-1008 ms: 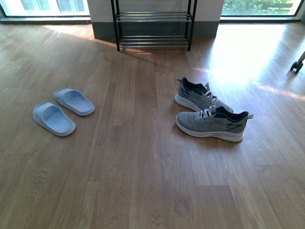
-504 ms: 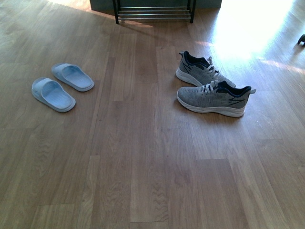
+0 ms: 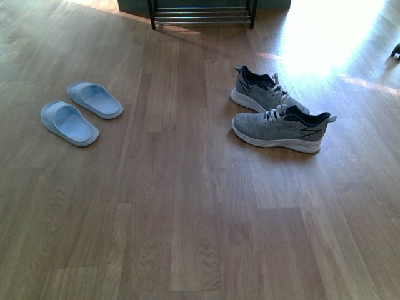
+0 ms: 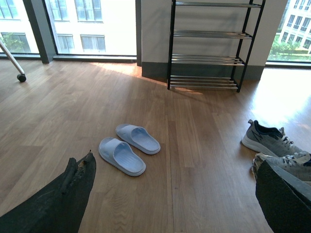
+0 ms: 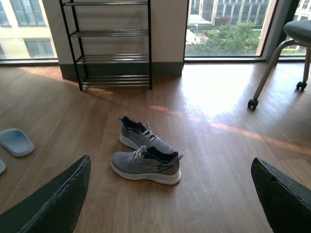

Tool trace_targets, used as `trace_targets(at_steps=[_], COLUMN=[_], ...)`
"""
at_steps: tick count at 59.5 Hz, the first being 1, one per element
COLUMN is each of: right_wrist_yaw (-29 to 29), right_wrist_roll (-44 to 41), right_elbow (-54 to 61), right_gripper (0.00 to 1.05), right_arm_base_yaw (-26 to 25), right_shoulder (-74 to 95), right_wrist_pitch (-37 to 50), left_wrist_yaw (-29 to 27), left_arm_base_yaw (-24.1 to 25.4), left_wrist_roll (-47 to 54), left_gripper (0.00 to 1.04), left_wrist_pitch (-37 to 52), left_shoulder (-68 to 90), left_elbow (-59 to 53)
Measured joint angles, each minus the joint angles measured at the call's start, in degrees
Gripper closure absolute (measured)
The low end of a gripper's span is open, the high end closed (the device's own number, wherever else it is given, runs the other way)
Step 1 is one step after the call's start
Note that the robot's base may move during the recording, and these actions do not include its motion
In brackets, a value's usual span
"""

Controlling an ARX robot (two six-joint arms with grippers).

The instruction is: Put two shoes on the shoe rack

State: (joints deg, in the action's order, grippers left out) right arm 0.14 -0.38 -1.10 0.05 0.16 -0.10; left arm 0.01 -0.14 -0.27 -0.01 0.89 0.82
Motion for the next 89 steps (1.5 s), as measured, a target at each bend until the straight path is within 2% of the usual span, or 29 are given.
trace_targets(at_steps=[89], right_wrist_yaw=[0.02], right_wrist_roll=[0.0], right_elbow=[0.0], right_gripper=[0.09], right_arm_base_yaw=[0.0], right_shoulder=[0.0], right_wrist_pitch=[0.0], left_wrist_yaw=[0.02], left_arm_base_yaw=[0.0], left_wrist_roll=[0.02], left_gripper=[0.09], left_wrist_pitch=[0.0], left_shoulder=[0.0], left_elbow=[0.0])
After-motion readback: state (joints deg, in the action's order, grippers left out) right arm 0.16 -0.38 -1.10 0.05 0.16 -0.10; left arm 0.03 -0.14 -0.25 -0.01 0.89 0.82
